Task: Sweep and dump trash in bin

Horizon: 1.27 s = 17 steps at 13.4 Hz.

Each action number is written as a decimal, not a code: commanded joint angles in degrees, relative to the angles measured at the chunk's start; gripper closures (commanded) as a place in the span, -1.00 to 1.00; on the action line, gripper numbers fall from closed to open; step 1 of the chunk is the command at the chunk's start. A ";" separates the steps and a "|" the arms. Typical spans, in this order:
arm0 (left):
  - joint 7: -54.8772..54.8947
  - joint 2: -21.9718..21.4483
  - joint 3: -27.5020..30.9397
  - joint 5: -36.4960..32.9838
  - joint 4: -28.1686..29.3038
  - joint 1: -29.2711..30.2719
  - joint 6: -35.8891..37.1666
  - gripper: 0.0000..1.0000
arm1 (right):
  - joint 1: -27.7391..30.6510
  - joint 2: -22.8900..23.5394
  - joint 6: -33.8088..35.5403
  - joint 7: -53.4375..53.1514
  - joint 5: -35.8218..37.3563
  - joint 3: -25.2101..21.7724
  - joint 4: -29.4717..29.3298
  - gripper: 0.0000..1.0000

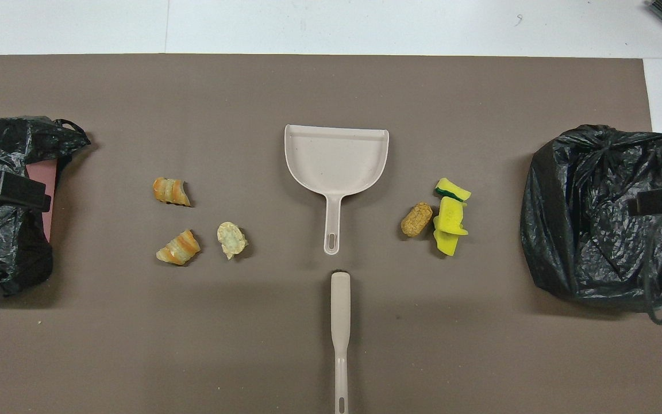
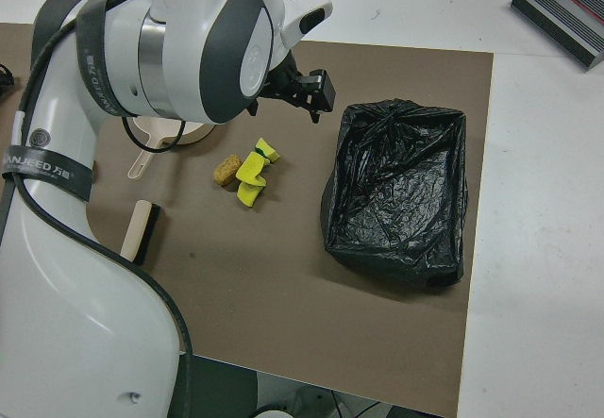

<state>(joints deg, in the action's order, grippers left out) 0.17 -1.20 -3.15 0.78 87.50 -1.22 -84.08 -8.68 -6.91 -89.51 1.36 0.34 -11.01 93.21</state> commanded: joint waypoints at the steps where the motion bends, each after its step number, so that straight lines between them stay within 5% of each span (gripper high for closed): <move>1: 1.66 0.06 0.43 -0.60 -0.84 -0.89 0.76 -1.00 | 0.24 0.23 -0.23 0.93 -0.34 0.02 -0.40 -1.00; 17: 3.17 -0.55 0.25 -0.51 0.48 -0.89 1.02 -1.00 | 0.24 0.23 -0.23 0.93 -0.34 0.02 -0.40 -1.00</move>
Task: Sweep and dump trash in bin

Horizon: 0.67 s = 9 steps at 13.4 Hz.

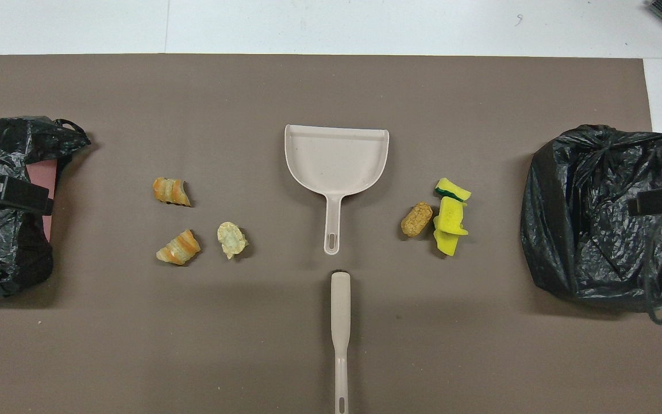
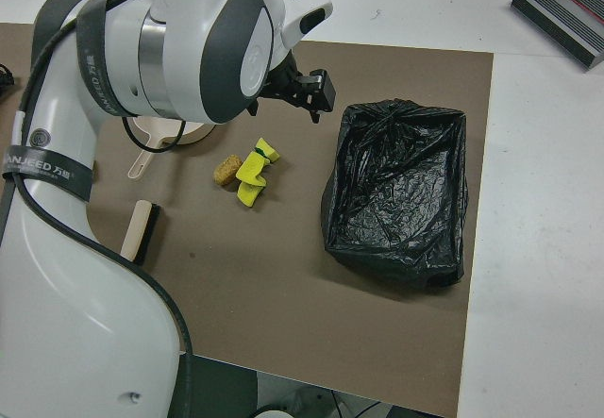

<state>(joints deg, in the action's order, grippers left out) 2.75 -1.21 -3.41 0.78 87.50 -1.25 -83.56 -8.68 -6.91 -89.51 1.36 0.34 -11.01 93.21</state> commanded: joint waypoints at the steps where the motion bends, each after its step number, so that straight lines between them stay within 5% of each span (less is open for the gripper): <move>1: 0.68 -0.73 0.51 -0.34 0.74 -0.86 0.51 -1.00 | 0.24 0.23 -0.23 0.93 -0.34 0.02 -0.40 -1.00; 9: 6.13 -2.48 0.51 6.25 10.13 -3.12 -5.97 -1.00 | 0.24 0.14 0.12 0.93 -0.34 0.02 -0.31 -1.00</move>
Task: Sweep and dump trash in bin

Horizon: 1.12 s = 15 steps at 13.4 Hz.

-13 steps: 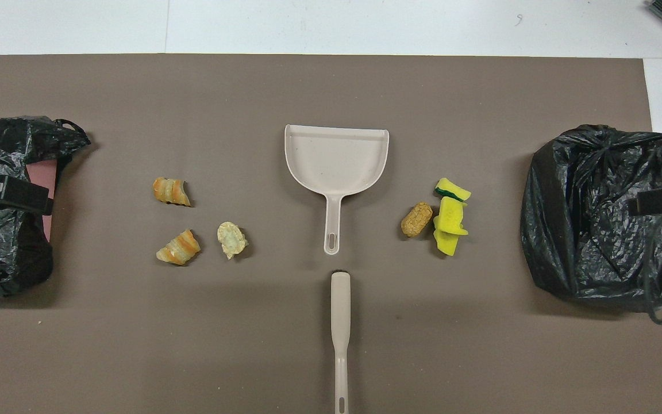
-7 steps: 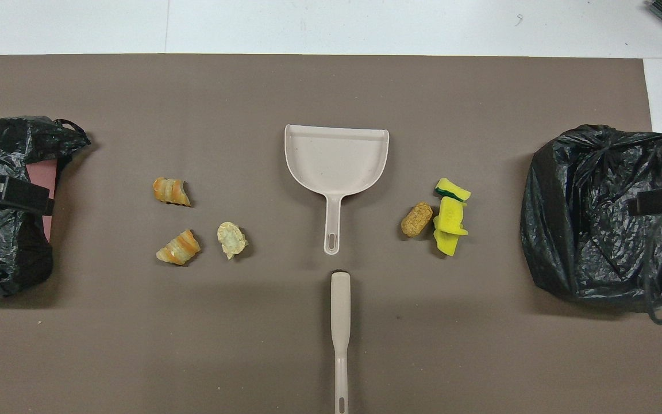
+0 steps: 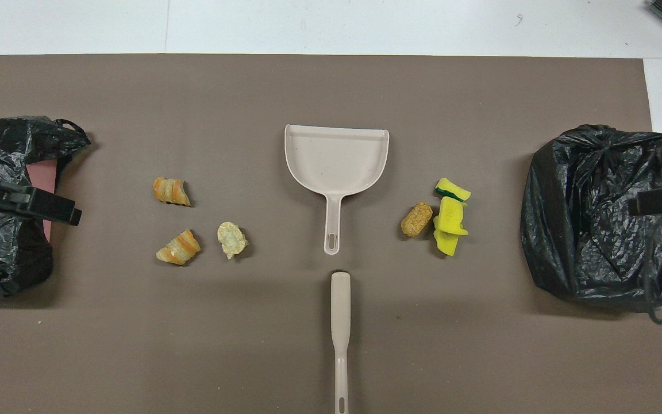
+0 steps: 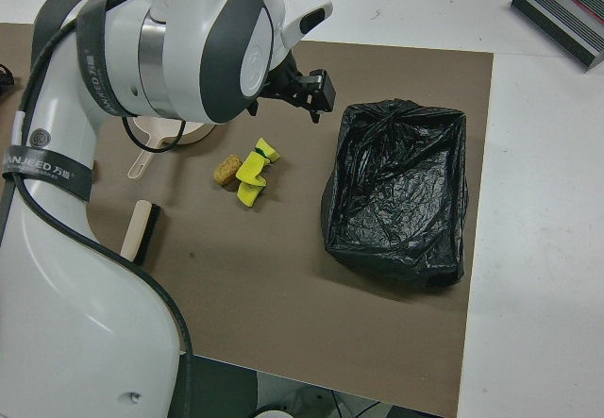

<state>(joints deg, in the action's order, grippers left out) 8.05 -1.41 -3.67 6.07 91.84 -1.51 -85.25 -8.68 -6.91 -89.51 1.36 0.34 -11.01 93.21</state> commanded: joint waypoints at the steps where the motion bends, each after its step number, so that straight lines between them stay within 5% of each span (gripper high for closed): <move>1: 0.74 -3.24 0.77 0.96 9.11 -4.80 -6.66 -1.00 | 0.24 0.14 0.12 0.93 -0.34 0.02 -0.31 -1.00; 6: 0.22 -10.45 0.69 1.14 27.67 -12.71 -19.05 -1.00 | 0.51 -0.21 1.79 1.72 -0.08 -0.07 -0.14 -1.00; 9: -1.53 -10.02 0.77 2.28 32.68 -18.07 -24.23 -1.00 | -0.11 -1.08 1.88 1.54 0.01 0.11 1.35 -1.00; 15: -23.12 -5.54 0.77 2.28 40.15 -34.75 -39.44 -1.00 | -0.11 -2.76 2.14 1.89 -0.08 0.29 3.99 -1.00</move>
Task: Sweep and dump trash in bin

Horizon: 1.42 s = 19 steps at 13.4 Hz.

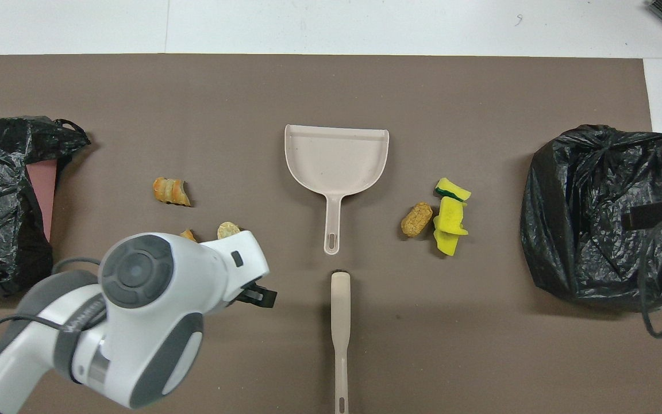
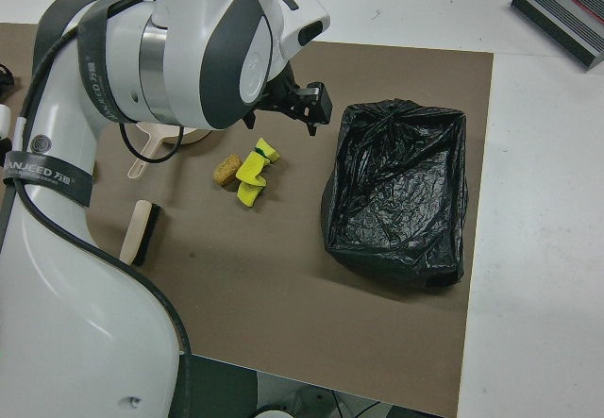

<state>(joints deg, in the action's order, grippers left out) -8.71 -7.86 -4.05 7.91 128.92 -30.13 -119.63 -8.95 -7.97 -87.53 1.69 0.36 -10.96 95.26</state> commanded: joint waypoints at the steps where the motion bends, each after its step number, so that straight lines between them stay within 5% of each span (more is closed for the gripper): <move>1: -10.15 1.87 1.15 0.44 3.70 -8.86 -6.39 -1.00 | 0.16 -1.79 0.17 1.56 -0.09 0.23 2.12 -1.00; 8: -31.34 9.33 1.15 0.35 4.41 -26.45 -14.38 -1.00 | 0.68 -2.75 0.26 5.86 -0.27 0.14 4.23 -1.00; 13: -32.60 10.06 1.15 0.26 3.28 -26.91 -12.66 -0.97 | 1.13 -3.10 0.34 5.96 -0.18 0.06 4.93 -1.00; 19: -32.95 8.92 1.15 0.26 2.21 -27.08 -6.84 0.14 | 1.13 -3.37 0.34 6.57 -0.09 -0.21 5.29 -1.00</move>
<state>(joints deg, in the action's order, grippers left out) -40.97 2.70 -3.30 7.94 131.15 -56.70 -128.92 -8.52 -9.98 -87.52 6.18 0.36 -11.30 99.17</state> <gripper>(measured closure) 0.423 0.000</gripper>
